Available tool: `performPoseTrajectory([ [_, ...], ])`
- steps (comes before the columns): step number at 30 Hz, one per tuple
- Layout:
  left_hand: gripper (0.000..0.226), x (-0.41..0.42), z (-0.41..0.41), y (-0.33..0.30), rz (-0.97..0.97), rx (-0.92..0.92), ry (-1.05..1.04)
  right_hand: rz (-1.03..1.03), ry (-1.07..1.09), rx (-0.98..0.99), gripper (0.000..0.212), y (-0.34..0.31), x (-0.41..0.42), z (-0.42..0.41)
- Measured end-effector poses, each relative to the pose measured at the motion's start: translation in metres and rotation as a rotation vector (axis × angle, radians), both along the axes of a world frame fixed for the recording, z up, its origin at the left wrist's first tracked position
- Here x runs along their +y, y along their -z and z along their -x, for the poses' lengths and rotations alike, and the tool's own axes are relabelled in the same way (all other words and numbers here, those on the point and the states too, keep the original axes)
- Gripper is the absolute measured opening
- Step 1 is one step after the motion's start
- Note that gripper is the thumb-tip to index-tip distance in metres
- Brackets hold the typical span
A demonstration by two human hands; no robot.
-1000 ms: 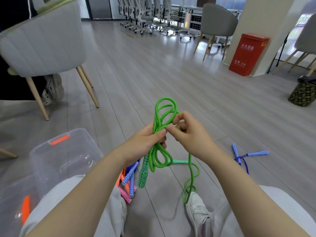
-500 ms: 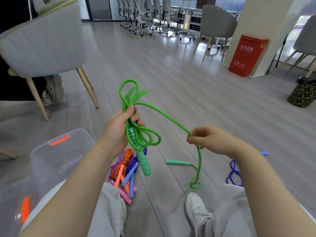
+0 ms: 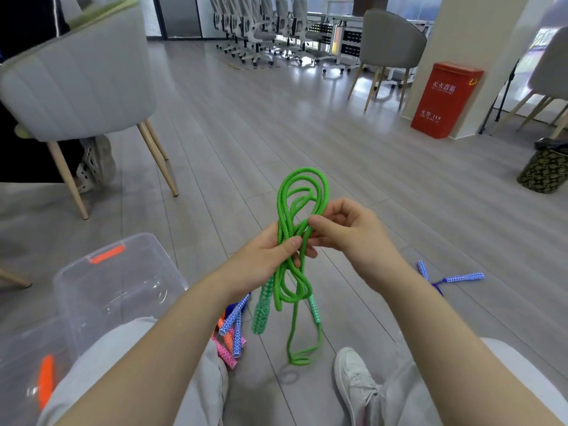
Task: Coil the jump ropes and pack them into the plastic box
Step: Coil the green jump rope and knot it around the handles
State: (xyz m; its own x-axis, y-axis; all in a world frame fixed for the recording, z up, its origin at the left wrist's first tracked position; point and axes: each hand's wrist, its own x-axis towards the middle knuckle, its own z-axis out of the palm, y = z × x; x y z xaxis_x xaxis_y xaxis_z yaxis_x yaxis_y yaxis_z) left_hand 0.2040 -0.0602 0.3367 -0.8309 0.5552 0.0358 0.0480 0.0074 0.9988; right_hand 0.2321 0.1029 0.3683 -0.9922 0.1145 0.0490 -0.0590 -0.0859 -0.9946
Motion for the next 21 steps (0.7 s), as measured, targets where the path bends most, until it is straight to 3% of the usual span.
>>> performPoseTrajectory([
  [8,0.022,-0.006,0.001,0.004,0.098,0.056,0.034,-0.235,0.013,0.019,0.016,0.007,-0.005,0.004],
  [12,0.006,-0.005,0.006,0.002,-0.065,-0.055,-0.085,-0.137,0.089,0.004,0.018,0.012,-0.007,0.005],
  [14,0.008,-0.007,0.011,-0.002,-0.223,-0.123,-0.125,-0.082,0.097,-0.1,0.021,0.021,-0.01,0.011],
  [18,0.007,-0.017,0.017,-0.014,-0.511,-0.242,-0.164,-0.376,-0.272,-0.292,0.033,0.052,-0.019,0.012],
  [21,0.008,-0.029,0.025,-0.017,-0.552,-0.234,-0.24,-0.38,-0.583,-0.36,0.044,0.058,-0.017,0.002],
])
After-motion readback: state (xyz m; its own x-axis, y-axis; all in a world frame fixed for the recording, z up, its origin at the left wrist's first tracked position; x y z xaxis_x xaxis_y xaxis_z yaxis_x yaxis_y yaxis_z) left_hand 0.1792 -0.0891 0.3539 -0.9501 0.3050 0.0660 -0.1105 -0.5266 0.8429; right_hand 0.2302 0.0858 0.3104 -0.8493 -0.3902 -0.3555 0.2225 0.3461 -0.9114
